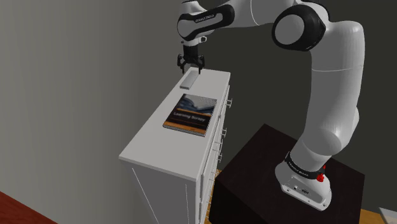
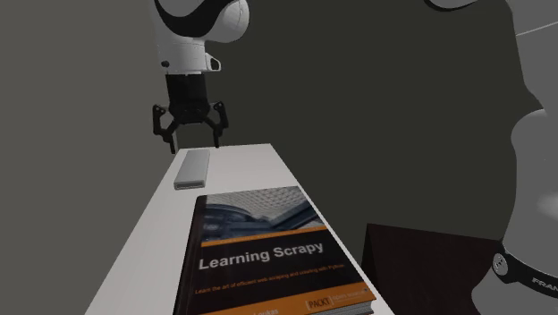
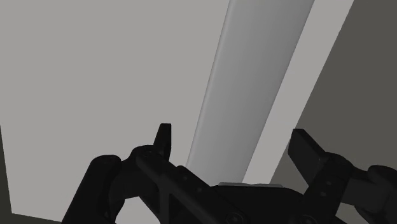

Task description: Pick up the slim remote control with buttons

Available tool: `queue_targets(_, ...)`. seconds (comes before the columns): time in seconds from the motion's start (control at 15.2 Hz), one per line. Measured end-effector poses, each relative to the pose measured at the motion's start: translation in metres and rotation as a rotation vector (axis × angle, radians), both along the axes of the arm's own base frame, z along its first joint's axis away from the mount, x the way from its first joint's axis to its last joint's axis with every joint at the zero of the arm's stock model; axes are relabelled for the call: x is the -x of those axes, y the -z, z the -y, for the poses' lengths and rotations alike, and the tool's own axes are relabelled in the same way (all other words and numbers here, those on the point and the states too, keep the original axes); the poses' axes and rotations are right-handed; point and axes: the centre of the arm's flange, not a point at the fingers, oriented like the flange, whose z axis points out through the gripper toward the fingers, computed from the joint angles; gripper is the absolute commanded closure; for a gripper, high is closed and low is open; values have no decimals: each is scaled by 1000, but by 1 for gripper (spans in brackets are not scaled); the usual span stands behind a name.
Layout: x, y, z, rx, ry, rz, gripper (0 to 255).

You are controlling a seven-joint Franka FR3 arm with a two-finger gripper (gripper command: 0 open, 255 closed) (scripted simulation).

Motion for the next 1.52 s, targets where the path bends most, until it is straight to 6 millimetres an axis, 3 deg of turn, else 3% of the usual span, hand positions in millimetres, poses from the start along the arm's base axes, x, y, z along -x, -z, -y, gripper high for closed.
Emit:
queue_targets(0.2, -2, 11, 1, 1, 3, 12, 0)
queue_targets(0.26, 0, 14, 2, 2, 4, 19, 255)
queue_targets(0.4, 0, 28, -2, 0, 2, 12, 255)
queue_targets(0.92, -1, 31, -3, 0, 3, 10, 255)
queue_targets(1.52, -5, -7, -2, -2, 0, 1, 255)
